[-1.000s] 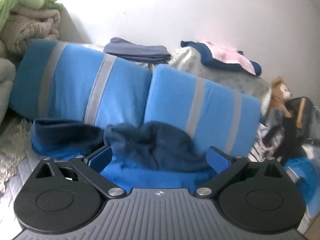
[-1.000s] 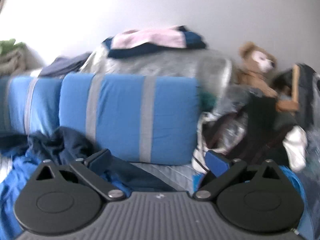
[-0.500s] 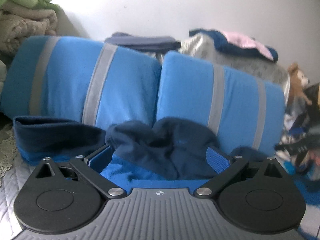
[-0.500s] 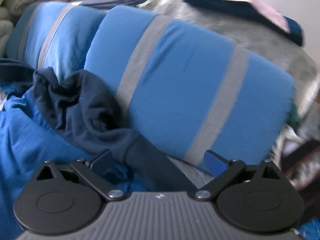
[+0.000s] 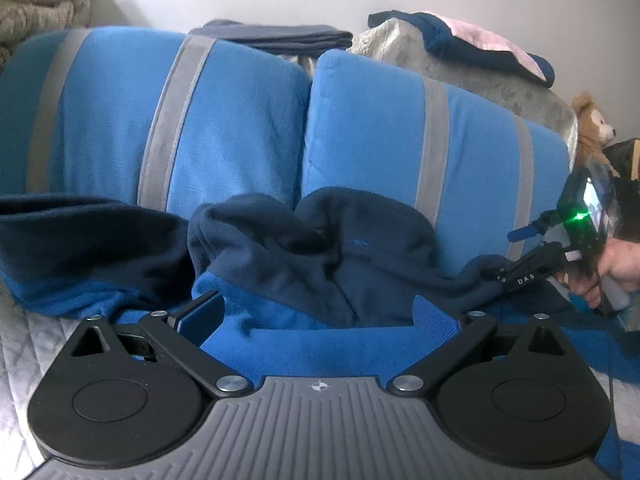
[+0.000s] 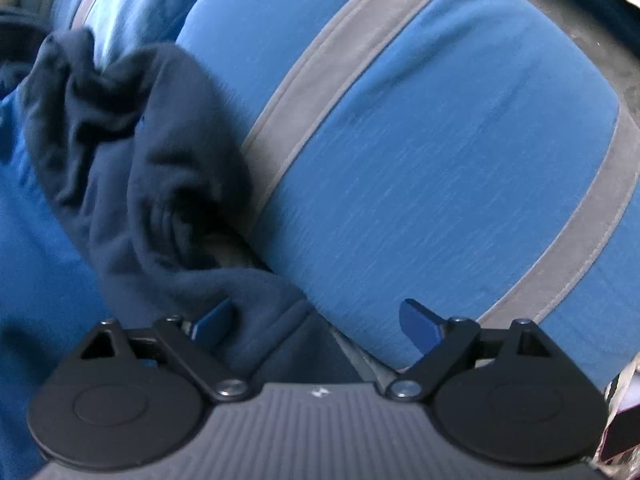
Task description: Fold clothes
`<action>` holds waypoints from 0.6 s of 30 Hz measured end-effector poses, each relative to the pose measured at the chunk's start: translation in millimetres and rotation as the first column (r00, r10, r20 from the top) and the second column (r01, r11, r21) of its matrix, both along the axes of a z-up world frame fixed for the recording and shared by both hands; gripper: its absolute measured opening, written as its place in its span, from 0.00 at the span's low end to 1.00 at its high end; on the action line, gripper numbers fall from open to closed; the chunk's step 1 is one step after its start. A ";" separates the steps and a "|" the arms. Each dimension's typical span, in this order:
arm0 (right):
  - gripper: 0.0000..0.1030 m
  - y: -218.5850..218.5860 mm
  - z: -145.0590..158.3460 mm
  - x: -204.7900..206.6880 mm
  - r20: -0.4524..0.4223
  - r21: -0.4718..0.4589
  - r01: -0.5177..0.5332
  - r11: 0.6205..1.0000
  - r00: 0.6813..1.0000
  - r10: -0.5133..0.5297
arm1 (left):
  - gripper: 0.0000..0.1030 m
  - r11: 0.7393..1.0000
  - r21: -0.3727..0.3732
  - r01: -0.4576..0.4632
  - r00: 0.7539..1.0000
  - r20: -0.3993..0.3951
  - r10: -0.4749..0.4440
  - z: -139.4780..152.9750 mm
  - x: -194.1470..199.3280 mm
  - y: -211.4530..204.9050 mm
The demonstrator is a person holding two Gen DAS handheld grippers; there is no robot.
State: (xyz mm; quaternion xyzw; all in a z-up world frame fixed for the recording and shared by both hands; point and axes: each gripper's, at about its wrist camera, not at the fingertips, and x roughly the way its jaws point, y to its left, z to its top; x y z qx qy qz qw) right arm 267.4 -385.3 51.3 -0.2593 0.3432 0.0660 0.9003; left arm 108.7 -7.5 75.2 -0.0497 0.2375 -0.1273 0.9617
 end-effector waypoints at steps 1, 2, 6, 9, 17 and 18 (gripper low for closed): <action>0.92 -0.2 0.6 -1.3 -0.002 0.001 -0.018 1.000 1.000 0.018 | 1.00 1.000 -0.009 0.002 1.000 -0.011 -0.002 -0.4 1.7 -0.1; 0.92 0.0 2.6 -1.5 -0.008 -0.005 -0.037 0.999 0.999 0.037 | 1.00 1.000 -0.015 0.005 1.000 -0.021 -0.005 -0.5 2.6 -0.4; 0.84 -0.6 10.2 7.2 -0.073 -0.001 -0.111 0.994 0.991 0.111 | 1.00 1.000 -0.008 0.017 1.000 -0.022 -0.017 -1.0 0.2 -1.4; 0.80 -10.6 18.8 21.3 -0.132 0.089 -0.136 0.987 0.980 0.147 | 1.00 1.000 0.003 0.008 1.000 -0.021 -0.008 -1.5 -1.2 0.3; 0.18 -22.2 9.2 51.2 -0.263 0.168 -0.126 0.978 0.950 0.168 | 1.00 1.000 0.013 -0.015 0.999 -0.051 0.015 -5.5 4.6 4.8; 0.14 -20.9 7.4 51.7 -0.270 0.168 -0.129 0.977 0.947 0.172 | 1.00 1.000 0.014 -0.018 0.998 -0.058 0.019 -6.4 5.4 5.2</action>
